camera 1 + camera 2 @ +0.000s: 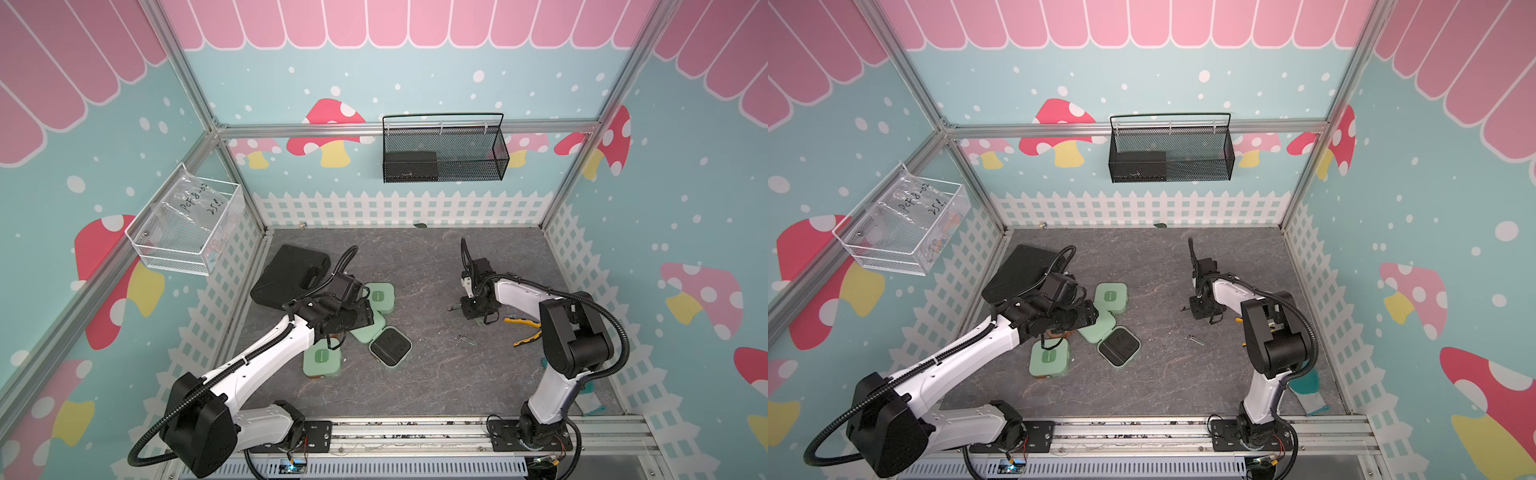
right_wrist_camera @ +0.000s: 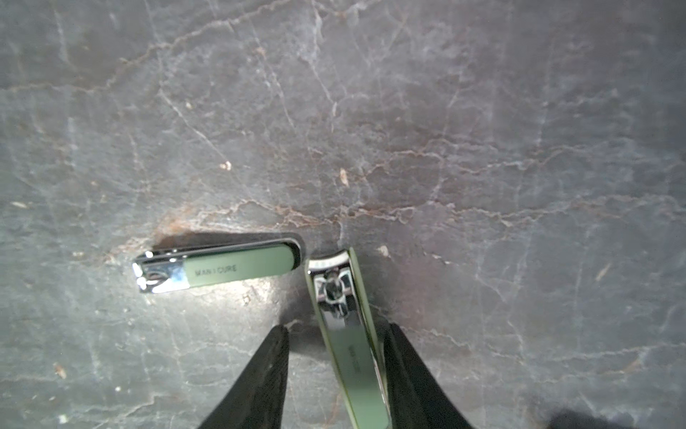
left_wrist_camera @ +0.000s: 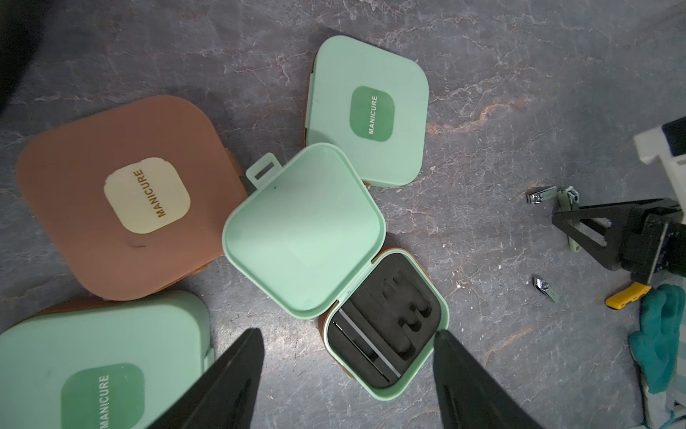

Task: Organize nail clipper sets
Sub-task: Pick up the nail clipper from the center of the board.

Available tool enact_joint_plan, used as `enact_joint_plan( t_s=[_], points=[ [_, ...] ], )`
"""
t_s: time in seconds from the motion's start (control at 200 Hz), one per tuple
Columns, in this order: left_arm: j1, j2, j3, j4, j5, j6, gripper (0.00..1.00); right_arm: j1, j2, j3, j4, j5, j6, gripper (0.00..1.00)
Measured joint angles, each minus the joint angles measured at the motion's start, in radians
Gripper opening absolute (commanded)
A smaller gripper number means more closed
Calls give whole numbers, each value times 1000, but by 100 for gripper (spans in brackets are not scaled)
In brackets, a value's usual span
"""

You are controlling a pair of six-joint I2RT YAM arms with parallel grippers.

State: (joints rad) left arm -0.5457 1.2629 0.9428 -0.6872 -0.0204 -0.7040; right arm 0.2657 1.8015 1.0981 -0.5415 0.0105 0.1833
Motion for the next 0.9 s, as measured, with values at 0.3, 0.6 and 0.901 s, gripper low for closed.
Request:
enact_joint_plan(
  t_s=[0.3,0.6,0.901],
  points=[
    [-11,20,0,3,18,-4,75,-21,26,38,-48,-30,-37,36],
    [-19,40,14,3,22,-8,74,-27,40,61,-93,-20,-52,22],
    [-20,42,27,-7,16,-27,74,-30,38,63,-87,9,-56,2]
  ],
)
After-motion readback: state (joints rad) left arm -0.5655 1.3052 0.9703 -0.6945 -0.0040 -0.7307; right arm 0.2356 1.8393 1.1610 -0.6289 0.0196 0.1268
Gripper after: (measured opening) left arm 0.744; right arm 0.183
